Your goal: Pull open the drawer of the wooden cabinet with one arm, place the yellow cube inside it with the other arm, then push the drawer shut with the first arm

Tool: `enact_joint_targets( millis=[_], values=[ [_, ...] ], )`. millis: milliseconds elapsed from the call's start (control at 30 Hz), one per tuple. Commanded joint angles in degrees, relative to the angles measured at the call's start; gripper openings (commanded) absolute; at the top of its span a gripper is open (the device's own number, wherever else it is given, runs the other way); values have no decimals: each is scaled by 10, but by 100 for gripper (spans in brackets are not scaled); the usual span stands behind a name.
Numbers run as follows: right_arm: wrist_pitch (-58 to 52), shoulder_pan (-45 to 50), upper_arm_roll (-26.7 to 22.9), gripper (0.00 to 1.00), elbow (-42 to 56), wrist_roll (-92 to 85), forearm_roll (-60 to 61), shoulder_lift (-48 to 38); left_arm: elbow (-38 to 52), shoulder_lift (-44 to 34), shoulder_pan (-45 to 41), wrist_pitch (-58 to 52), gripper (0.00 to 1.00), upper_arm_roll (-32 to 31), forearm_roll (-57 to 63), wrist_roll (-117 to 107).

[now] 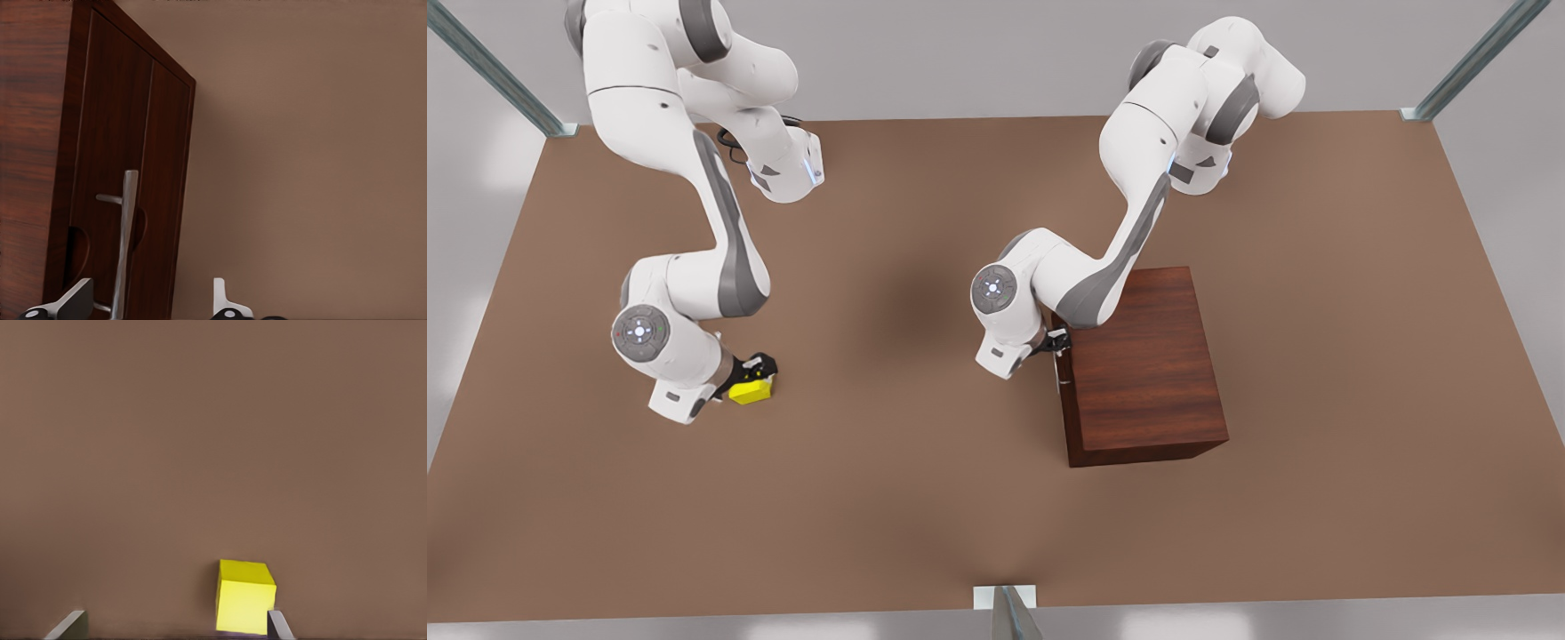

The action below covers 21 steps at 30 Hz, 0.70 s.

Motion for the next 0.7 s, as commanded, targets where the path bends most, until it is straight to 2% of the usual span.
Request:
enact_joint_targets(
  millis=[0, 167, 400, 667],
  values=[
    [21, -2, 0, 100, -22, -89, 1, -1, 1, -1, 1, 0, 90, 0, 6, -128],
    [42, -31, -1, 100, -34, 0, -2, 28, 1, -1, 2, 8, 85, 1, 6, -123],
    [46, -41, -2, 100, -36, 31, -2, 66, 1, 9, 2, 23, 82, 10, 6, -102],
    [78, -54, -2, 100, -36, 29, -4, 117, 1, 17, 2, 33, 73, 14, 6, -103]
  ],
)
